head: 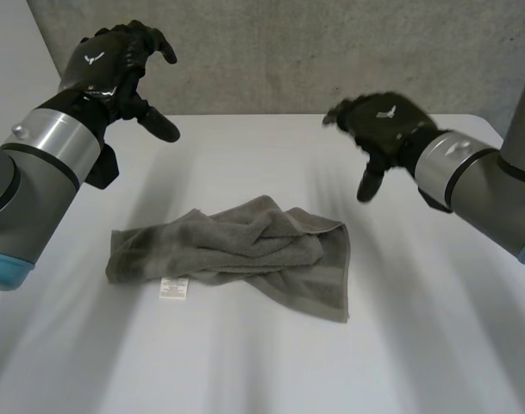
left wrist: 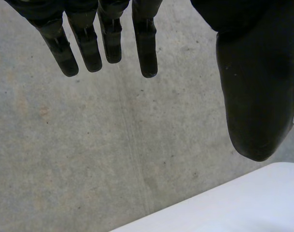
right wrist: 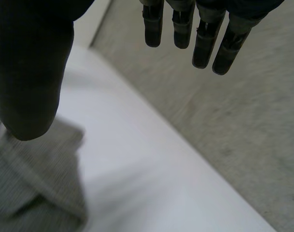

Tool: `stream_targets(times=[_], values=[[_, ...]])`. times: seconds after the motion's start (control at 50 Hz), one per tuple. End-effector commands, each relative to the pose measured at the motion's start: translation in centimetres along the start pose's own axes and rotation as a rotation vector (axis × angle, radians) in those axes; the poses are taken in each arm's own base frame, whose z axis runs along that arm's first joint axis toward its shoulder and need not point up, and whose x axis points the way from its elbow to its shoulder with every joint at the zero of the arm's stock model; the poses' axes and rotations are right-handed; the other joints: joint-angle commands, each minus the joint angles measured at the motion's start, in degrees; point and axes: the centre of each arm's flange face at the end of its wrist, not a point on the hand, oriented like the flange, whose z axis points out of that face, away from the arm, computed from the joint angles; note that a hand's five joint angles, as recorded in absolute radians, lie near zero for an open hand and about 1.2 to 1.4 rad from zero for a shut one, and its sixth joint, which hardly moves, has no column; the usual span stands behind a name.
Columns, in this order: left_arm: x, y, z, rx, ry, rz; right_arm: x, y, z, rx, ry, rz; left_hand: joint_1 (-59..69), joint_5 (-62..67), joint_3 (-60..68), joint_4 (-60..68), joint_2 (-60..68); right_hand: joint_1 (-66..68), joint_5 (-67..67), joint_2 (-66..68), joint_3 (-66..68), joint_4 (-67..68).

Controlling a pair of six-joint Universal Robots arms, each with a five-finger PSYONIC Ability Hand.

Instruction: Fold the towel.

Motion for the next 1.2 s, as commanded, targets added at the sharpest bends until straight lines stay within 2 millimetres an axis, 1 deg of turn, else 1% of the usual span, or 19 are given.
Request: stream_targets(times=[0.02, 0.04, 0.08, 0.1, 0.16, 0.22, 0.52, 0.74, 0.88, 0.94, 0.98, 1.0, 1.02, 1.04, 1.08, 1.1, 1.14, 1.16, 1.2], values=[[0.0, 0.7, 0.0, -0.036, -0.002, -0.003, 2.4, -0.2, 0.2, 0.102, 0.162, 0.237, -3.3, -1.6, -3.7, -4.2, -3.6, -3.3, -3.1, -4.3, -3.9, -4.3], [0.0, 0.7, 0.0, -0.037, -0.002, -0.003, 2.4, -0.2, 0.2, 0.102, 0.162, 0.237, -3.3, -1.6, -3.7, -4.2, -3.6, -3.3, -3.1, -4.3, -3.9, -4.3], [0.0, 0.6, 0.0, -0.050, -0.004, -0.005, 3.2, -0.1, 0.0, 0.096, 0.237, 0.265, -4.1, -2.5, -4.5, -5.0, -4.5, -3.3, -3.1, -4.3, -3.9, -4.3], [0.0, 0.6, 0.0, -0.050, -0.004, -0.005, 3.2, -0.1, 0.0, 0.096, 0.237, 0.265, -4.1, -2.5, -4.5, -5.0, -4.5, -3.3, -3.1, -4.3, -3.9, -4.3], [0.2, 0.5, -0.1, -0.068, -0.003, -0.008, 4.1, -0.1, -0.1, 0.089, 0.330, 0.270, -5.3, -3.7, -5.7, -6.2, -5.6, -3.3, -3.1, -4.3, -3.9, -4.3], [0.2, 0.4, -0.1, -0.073, -0.005, -0.008, 4.4, -0.2, -0.2, 0.090, 0.355, 0.272, -5.5, -3.8, -5.9, -6.4, -5.8, -3.3, -3.1, -4.3, -3.9, -4.3], [0.2, 0.2, -0.2, -0.081, -0.011, -0.009, 5.4, -0.4, -0.5, 0.098, 0.386, 0.264, -5.5, -3.8, -5.9, -6.4, -5.8, -3.3, -3.1, -4.3, -3.9, -4.3], [0.2, 0.2, -0.2, -0.083, -0.013, -0.009, 5.3, -0.6, -0.5, 0.103, 0.379, 0.263, -5.5, -3.8, -5.9, -6.4, -5.8, -3.3, -3.1, -4.3, -3.9, -4.3], [0.2, 0.6, -0.2, -0.091, -0.009, -0.009, 5.3, -0.9, -0.5, 0.112, 0.366, 0.253, -5.3, -3.7, -5.7, -6.2, -5.6, -3.3, -3.1, -4.3, -3.9, -4.3], [0.4, 1.2, -0.2, -0.102, 0.007, -0.008, 4.9, -1.2, -0.3, 0.118, 0.310, 0.202, -5.3, -3.7, -5.7, -6.2, -5.6, -3.3, -3.1, -4.3, -3.9, -4.3], [0.6, 2.6, 0.2, -0.137, 0.033, -0.010, 3.8, -0.9, 0.2, 0.092, 0.205, 0.107, -5.3, -3.7, -5.7, -6.2, -5.6, -3.3, -3.1, -4.3, -3.9, -4.3], [0.6, 2.6, 0.2, -0.137, 0.033, -0.010, 3.8, -0.9, 0.2, 0.092, 0.205, 0.106, -5.3, -3.7, -5.7, -6.2, -5.6, -3.3, -3.1, -4.3, -3.9, -4.3], [0.7, 3.6, 0.3, -0.164, 0.056, -0.016, 3.3, -0.5, 0.3, 0.070, 0.157, 0.057, -5.1, -3.5, -5.5, -6.0, -5.5, -3.3, -3.1, -4.3, -3.9, -4.3], [0.7, 3.6, 0.4, -0.164, 0.056, -0.016, 3.3, -0.5, 0.3, 0.069, 0.157, 0.057, -5.1, -3.5, -5.5, -6.0, -5.5, -3.3, -3.1, -4.3, -3.9, -4.3], [1.0, 5.9, 0.8, -0.224, 0.113, -0.030, 2.4, 1.7, 1.0, -0.022, 0.090, -0.018, -4.8, -3.2, -5.2, -5.7, -5.1, -3.3, -3.1, -4.3, -3.9, -4.3], [1.0, 5.9, 0.8, -0.224, 0.113, -0.030, 2.4, 1.7, 1.0, -0.022, 0.090, -0.018, -4.8, -3.2, -5.2, -5.7, -5.1, -3.3, -3.1, -4.3, -3.9, -4.3], [1.3, 8.3, 1.1, -0.284, 0.171, -0.047, 2.2, 3.6, 1.7, -0.095, 0.059, -0.063, -4.5, -2.8, -4.9, -5.3, -4.8, -3.3, -3.1, -4.3, -3.9, -4.3], [1.3, 8.3, 1.1, -0.284, 0.171, -0.047, 2.2, 3.6, 1.7, -0.095, 0.059, -0.064, -4.5, -2.8, -4.9, -5.3, -4.8, -3.3, -3.1, -4.3, -3.9, -4.3], [1.6, 10.7, 1.5, -0.337, 0.216, -0.065, 1.5, 5.9, 2.4, -0.150, 0.018, -0.065, -4.3, -2.7, -4.7, -5.2, -4.6, -3.3, -3.1, -4.3, -3.9, -4.3]])
